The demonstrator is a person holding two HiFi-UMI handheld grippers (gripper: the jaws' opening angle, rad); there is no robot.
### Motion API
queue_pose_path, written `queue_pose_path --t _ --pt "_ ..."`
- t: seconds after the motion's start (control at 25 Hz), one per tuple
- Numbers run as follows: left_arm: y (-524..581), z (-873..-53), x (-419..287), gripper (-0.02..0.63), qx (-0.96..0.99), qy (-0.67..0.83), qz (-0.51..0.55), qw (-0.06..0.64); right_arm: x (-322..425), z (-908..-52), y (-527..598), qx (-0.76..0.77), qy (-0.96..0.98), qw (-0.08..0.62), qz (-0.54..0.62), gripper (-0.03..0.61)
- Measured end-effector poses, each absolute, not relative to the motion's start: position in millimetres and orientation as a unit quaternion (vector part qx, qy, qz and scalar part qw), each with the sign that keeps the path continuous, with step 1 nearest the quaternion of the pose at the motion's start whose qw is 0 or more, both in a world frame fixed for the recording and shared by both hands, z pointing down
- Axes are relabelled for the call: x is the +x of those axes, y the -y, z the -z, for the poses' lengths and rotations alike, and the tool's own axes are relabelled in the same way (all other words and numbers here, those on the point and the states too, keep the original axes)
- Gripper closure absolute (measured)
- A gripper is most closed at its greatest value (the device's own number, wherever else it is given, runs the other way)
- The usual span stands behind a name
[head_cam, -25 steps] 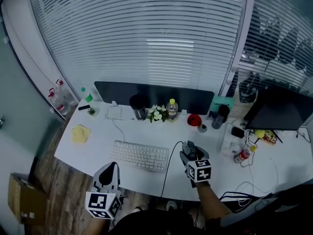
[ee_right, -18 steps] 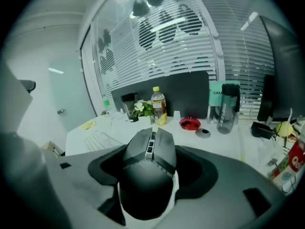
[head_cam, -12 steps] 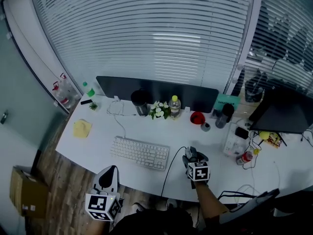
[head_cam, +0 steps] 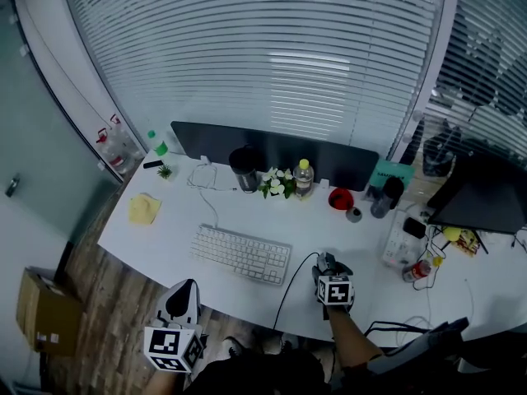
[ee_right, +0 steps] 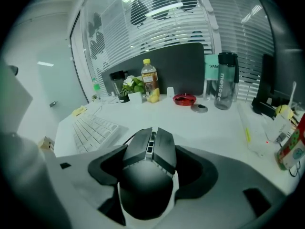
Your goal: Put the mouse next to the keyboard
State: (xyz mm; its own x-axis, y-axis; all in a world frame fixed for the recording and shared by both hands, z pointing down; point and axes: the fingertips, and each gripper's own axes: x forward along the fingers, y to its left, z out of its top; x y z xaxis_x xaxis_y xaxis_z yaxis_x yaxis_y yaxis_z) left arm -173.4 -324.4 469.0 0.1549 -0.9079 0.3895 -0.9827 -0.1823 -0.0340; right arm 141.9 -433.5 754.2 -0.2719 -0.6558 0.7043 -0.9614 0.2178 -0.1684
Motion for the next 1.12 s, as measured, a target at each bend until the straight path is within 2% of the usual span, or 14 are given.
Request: queue_pose_path --t 0.12,0.88,1.12 --pt "322 -470 -173 0.586 0.754 0.625 -0.154 0.134 142 -761 432 0.548 0.734 0.259 -0.307 0.275" --pt "318 -469 -184 0.586 0.747 0.631 -0.168 0.127 143 -791 428 0.566 0.705 0.271 -0.332 0.275" --pt "315 -473 -186 0.586 0.746 0.631 -0.165 0.133 142 -799 425 0.566 0.689 0.314 -0.325 0.272"
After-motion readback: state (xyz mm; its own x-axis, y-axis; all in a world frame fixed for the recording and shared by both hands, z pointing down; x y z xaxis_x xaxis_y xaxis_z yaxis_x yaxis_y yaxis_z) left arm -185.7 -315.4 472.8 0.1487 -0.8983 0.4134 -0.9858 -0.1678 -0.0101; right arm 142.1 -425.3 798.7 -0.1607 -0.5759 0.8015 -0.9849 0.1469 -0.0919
